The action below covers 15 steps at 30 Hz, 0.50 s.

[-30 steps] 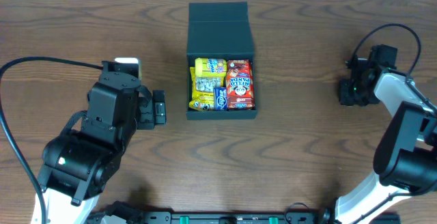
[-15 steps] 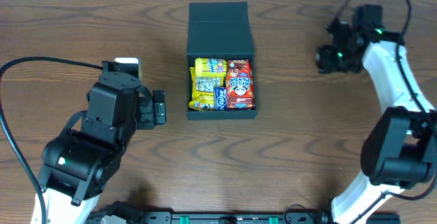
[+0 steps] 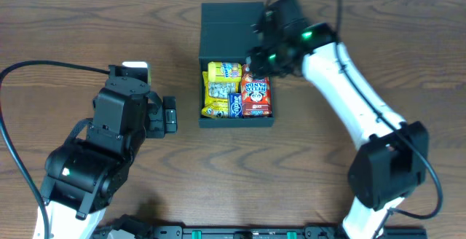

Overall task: Pack container
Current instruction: 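Carry the Mars bar left and lower it into the black box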

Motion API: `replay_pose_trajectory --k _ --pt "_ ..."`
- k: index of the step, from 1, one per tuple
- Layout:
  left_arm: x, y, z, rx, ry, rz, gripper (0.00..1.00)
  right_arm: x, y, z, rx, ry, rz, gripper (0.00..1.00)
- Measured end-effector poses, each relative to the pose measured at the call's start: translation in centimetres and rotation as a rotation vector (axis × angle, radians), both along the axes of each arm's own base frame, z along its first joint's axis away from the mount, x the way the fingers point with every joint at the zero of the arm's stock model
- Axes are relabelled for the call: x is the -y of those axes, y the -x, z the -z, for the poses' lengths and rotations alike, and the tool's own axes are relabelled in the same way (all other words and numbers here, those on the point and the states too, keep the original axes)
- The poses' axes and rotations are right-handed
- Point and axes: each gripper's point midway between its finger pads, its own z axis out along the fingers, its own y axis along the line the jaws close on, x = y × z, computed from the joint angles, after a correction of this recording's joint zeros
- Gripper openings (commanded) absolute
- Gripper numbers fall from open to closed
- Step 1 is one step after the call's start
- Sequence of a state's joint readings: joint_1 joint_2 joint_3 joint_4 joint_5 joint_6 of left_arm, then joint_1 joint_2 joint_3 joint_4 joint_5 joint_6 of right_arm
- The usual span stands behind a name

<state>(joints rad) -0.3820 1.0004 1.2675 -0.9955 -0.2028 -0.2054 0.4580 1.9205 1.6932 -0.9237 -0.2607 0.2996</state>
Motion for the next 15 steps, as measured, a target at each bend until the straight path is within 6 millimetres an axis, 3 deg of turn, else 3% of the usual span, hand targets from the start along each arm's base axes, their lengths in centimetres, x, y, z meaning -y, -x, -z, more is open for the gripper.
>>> replay_pose_trajectory --k 5,7,15 --pt "0.0 0.0 0.0 0.000 0.000 0.000 0.95 -4.9 3.8 0.4 -0.005 0.057 -0.031 0.13" --pt "0.0 0.0 0.0 0.000 0.000 0.000 0.95 -6.0 4.8 0.5 -0.003 0.077 -0.015 0.13" --pt "0.0 0.0 0.0 0.000 0.000 0.000 0.95 -7.6 6.3 0.8 0.056 0.159 0.125 0.11"
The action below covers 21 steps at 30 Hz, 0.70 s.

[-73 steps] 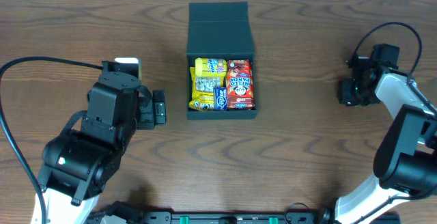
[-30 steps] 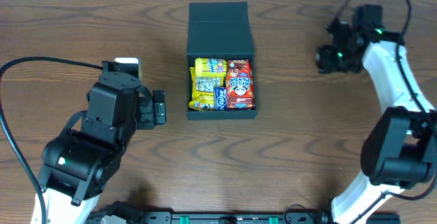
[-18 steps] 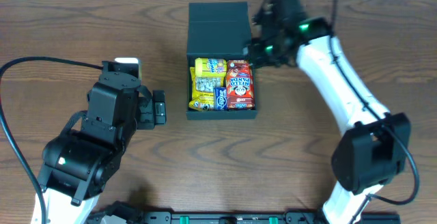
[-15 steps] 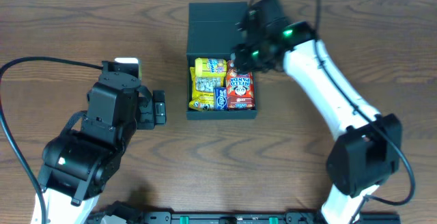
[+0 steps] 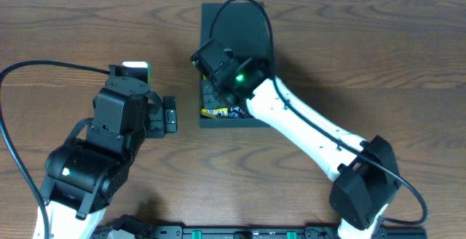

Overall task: Pack container
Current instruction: 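Carry the Mars bar left and lower it into the black box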

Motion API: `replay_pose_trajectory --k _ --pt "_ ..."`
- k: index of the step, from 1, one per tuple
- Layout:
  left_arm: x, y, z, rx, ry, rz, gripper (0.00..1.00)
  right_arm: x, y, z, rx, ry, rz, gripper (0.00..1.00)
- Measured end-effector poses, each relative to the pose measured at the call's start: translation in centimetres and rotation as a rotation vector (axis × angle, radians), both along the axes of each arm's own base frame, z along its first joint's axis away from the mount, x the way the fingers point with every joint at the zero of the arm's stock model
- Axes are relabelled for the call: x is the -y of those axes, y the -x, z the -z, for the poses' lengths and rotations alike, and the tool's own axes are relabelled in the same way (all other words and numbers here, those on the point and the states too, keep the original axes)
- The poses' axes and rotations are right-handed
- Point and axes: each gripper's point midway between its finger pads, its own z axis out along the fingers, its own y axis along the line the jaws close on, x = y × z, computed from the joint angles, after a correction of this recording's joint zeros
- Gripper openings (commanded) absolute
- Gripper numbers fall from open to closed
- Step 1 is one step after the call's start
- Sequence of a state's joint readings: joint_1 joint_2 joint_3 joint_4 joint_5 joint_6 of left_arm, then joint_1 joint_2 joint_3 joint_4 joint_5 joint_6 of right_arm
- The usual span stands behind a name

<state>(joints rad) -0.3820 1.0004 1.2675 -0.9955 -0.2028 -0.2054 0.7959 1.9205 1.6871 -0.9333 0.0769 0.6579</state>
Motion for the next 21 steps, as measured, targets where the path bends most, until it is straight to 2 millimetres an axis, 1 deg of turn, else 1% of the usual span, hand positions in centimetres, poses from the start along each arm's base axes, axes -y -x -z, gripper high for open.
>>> replay_pose_trajectory --k 4,7,12,14,16,17,18,19,20,21 --pt "0.0 0.0 0.0 0.000 0.000 0.000 0.95 0.4 -0.1 0.5 0.026 0.029 0.063 0.12" --pt "0.0 0.0 0.0 0.000 0.000 0.000 0.95 0.9 -0.2 1.4 0.027 0.053 0.089 0.13" --pt "0.0 0.0 0.0 0.000 0.000 0.000 0.95 0.6 -0.8 4.1 0.009 0.088 0.102 0.14" --pt "0.0 0.0 0.0 0.000 0.000 0.000 0.95 0.7 -0.8 5.3 -0.007 0.107 0.103 0.14" --pt "0.0 0.0 0.0 0.000 0.000 0.000 0.95 0.8 -0.7 6.0 -0.018 0.121 0.103 0.15" --pt "0.0 0.0 0.0 0.000 0.000 0.000 0.95 0.8 -0.7 6.1 -0.020 0.124 0.103 0.19" --pt "0.0 0.0 0.0 0.000 0.000 0.000 0.95 0.8 -0.7 6.3 -0.022 0.125 0.104 0.31" --pt "0.0 0.0 0.0 0.000 0.000 0.000 0.95 0.8 -0.7 6.3 -0.022 0.125 0.103 0.50" --pt "0.0 0.0 0.0 0.000 0.000 0.000 0.95 0.8 -0.7 6.3 -0.022 0.124 0.110 0.62" --pt "0.0 0.0 0.0 0.000 0.000 0.000 0.95 0.8 -0.7 6.3 -0.021 0.125 0.110 0.66"
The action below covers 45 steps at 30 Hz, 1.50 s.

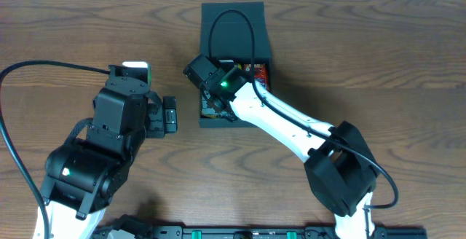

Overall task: Pack container
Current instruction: 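Carry the Mars bar left and lower it into the black box, then release the Mars bar and raise both grippers to the lid's back corners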

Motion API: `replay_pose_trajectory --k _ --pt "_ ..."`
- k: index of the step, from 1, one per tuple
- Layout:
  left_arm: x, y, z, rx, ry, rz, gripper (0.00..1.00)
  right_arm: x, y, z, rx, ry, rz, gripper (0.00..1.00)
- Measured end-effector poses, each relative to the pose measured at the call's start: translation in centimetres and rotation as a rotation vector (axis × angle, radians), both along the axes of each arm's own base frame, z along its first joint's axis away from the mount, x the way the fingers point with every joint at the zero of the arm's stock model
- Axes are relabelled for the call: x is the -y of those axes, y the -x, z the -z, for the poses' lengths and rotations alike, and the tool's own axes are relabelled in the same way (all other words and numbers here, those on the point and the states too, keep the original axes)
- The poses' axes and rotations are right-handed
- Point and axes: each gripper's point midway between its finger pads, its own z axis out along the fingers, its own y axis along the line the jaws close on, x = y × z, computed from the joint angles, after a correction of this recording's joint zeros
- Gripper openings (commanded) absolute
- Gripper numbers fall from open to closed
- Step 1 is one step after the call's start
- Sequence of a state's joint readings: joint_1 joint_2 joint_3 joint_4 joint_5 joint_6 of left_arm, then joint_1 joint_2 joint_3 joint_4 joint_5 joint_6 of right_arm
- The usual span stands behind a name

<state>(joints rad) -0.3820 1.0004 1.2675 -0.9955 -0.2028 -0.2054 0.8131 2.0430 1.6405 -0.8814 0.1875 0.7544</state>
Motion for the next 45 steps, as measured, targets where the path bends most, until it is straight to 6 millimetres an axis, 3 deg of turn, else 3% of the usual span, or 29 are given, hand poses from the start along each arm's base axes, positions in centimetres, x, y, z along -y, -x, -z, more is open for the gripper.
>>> replay_pose_trajectory --k 12,15,18,21,24,26,31,37,39,45 --pt "0.0 0.0 0.0 0.000 0.000 0.000 0.95 1.1 -0.4 0.0 0.004 0.038 -0.009 0.67" --pt "0.0 0.0 0.0 0.000 0.000 0.000 0.95 1.9 -1.0 -0.9 0.016 0.038 -0.013 0.68" --pt "0.0 0.0 0.0 0.000 0.000 0.000 0.95 2.9 -2.1 -3.6 0.070 0.011 -0.026 0.68" --pt "0.0 0.0 0.0 0.000 0.000 0.000 0.95 5.0 -3.7 -8.1 0.165 -0.016 -0.023 0.71" --pt "0.0 0.0 0.0 0.000 0.000 0.000 0.95 8.5 -5.6 -11.9 0.255 -0.007 0.011 0.77" --pt "0.0 0.0 0.0 0.001 0.000 0.000 0.95 11.1 -6.8 -12.8 0.279 0.013 0.045 0.79" --pt "0.1 -0.2 -0.2 0.010 0.004 0.000 0.95 17.3 -9.2 -12.6 0.272 0.061 0.158 0.89" --pt "0.2 -0.2 -0.2 0.012 0.022 -0.007 0.95 22.3 -11.9 -12.8 0.305 0.069 0.217 0.97" --pt "0.6 -1.0 -0.8 0.046 0.051 -0.013 0.95 23.4 -12.9 -12.0 0.301 0.079 0.212 0.98" --pt "2.4 -5.1 -0.4 0.081 0.085 -0.025 0.95 24.1 -14.9 -7.6 0.242 0.112 0.119 0.80"
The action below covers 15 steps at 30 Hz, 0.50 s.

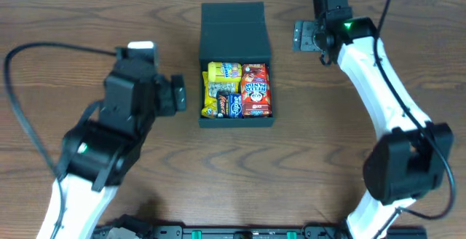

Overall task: Pack container
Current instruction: 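Release the Mars bar and raise both grippers to the lid's back corners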

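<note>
The black container [237, 120] stands at the table's middle, its lid [234, 22] folded back on the far side. Inside lie a yellow snack packet [223, 79], a red packet [255, 91] and two small bars [225, 106] along the front wall. My left gripper [178, 95] hovers just left of the container's left wall, seemingly open and holding nothing. Right of the lid, my right gripper [299, 36] is clear of the container; its fingers stand apart and empty.
The brown wooden table [306, 159] carries nothing else loose. The right arm [378, 79] runs down the right side to its base at the front edge. A black rail [240, 232] lies along the front edge.
My right gripper was over the container's left half, covering the packets; it is now out and to the right of the lid. My left gripper has shifted forward and right, closer to the container's left wall.
First my right gripper was at the container's back right, the packets in view. Then it reached across the container and was down over its left half. Now it is away at the far right, with the packets lying flat inside. The left arm stayed still until now.
</note>
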Motion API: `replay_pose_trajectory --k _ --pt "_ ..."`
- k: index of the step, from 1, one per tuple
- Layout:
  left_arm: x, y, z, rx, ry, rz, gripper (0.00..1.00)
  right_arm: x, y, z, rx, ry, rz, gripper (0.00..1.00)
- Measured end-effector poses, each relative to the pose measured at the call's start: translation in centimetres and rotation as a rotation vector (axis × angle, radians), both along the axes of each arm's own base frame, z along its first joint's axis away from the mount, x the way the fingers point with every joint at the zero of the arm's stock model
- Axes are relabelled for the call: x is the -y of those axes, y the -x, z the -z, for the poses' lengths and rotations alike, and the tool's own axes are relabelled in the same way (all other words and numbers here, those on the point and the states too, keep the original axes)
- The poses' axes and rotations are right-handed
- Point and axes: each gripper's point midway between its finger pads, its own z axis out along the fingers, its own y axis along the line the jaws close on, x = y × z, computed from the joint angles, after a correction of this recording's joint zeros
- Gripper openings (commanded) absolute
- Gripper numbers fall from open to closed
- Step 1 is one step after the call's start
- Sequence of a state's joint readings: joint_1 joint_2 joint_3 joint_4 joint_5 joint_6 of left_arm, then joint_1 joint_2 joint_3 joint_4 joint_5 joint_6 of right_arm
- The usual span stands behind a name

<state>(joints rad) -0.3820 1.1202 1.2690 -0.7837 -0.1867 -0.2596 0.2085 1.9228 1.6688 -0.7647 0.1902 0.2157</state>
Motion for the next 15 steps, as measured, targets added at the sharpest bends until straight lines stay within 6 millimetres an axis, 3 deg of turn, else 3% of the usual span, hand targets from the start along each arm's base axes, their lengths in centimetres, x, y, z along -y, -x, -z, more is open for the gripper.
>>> replay_pose_trajectory --k 3,5,9,11,13,15 --pt "1.0 -2.4 1.4 -0.014 0.005 -0.009 1.00 0.3 -0.6 1.5 -0.023 -0.031 -0.024 0.61" --pt "1.7 -4.4 2.6 -0.019 0.014 -0.018 0.84 1.3 -1.0 1.9 -0.031 -0.072 -0.031 0.43" --pt "2.3 -7.7 3.8 0.008 0.041 -0.046 0.40 3.2 -1.3 2.1 -0.036 -0.152 -0.009 0.21" --pt "2.3 -8.9 4.4 0.014 0.048 -0.061 0.06 3.9 -1.5 2.1 -0.033 -0.177 0.002 0.11" --pt "2.2 -9.8 4.7 0.024 0.052 -0.069 0.06 4.0 -1.7 2.0 -0.026 -0.191 0.002 0.02" --pt "1.9 -10.7 5.0 0.035 0.071 -0.092 0.06 3.5 -1.8 1.9 -0.019 -0.214 -0.006 0.01"
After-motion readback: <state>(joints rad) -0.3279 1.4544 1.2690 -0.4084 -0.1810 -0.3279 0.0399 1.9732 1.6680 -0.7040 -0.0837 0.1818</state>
